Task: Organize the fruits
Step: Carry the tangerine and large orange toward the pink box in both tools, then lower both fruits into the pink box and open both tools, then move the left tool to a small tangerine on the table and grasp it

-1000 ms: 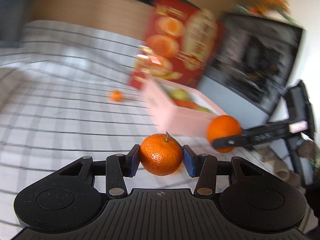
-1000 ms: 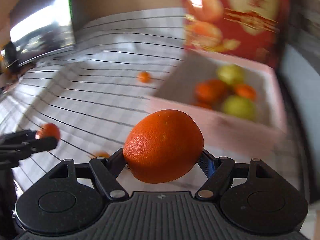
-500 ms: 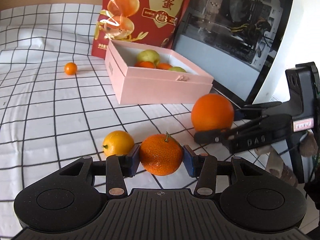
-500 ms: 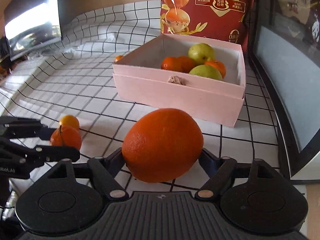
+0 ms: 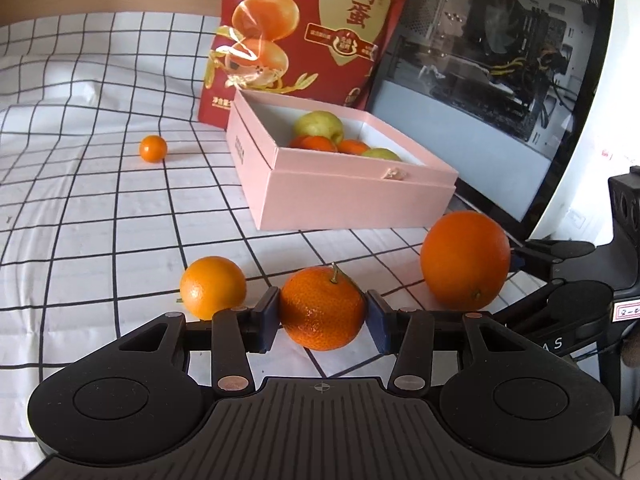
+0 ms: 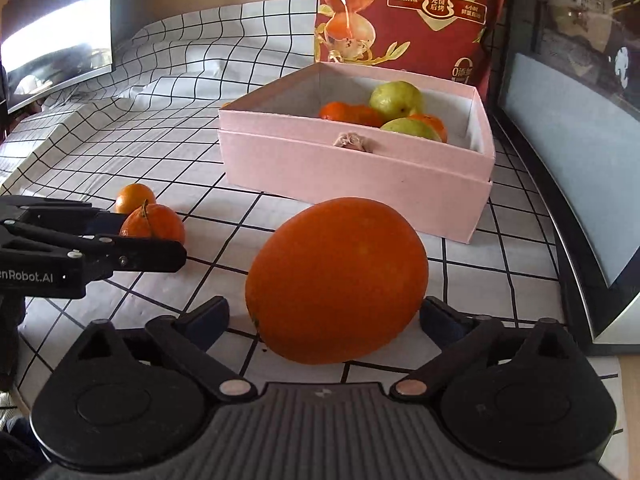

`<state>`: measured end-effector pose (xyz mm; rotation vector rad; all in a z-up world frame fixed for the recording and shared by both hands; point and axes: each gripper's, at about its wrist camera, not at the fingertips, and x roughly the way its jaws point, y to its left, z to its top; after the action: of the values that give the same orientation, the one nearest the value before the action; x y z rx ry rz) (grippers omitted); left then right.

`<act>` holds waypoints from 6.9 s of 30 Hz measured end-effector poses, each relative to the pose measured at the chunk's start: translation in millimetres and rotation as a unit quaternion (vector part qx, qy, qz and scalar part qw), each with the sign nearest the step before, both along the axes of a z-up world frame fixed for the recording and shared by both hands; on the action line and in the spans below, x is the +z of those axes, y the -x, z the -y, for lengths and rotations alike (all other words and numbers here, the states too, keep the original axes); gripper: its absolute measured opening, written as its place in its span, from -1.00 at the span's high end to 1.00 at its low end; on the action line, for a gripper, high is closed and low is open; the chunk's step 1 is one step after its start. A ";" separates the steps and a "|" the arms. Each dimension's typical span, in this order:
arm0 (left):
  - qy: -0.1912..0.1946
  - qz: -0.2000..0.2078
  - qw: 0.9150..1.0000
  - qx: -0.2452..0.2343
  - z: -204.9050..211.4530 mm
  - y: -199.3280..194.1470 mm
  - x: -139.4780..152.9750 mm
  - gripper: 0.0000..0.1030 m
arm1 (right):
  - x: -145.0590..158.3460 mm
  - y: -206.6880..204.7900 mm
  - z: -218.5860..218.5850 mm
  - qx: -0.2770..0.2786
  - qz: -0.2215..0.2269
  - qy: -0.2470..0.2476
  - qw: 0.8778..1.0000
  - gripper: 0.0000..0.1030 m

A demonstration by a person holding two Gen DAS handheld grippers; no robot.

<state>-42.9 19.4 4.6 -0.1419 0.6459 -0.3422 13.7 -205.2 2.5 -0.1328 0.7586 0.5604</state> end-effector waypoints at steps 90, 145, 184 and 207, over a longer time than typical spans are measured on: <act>-0.060 0.003 0.997 0.046 36.9 -20.3 -3.5 0.01 | 5.4 -11.2 66.9 -0.087 0.017 -0.026 0.996 -0.68; 0.074 0.094 0.988 0.093 -85.1 -127.3 88.0 -0.03 | 53.9 -200.1 -23.0 -0.104 -0.100 -0.029 0.989 -0.36; 0.000 -0.001 0.989 0.149 -100.4 -59.4 23.6 0.38 | 39.2 3.3 -96.2 0.130 0.029 0.000 0.991 -0.62; 0.092 -0.007 0.986 0.140 -96.5 -14.7 3.1 0.38 | 25.7 1.6 -97.8 0.122 0.026 -0.011 0.992 0.61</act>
<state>-28.2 115.9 7.7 -0.4075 0.5991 -0.1279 12.1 -107.4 28.2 -0.2204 0.6900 0.7942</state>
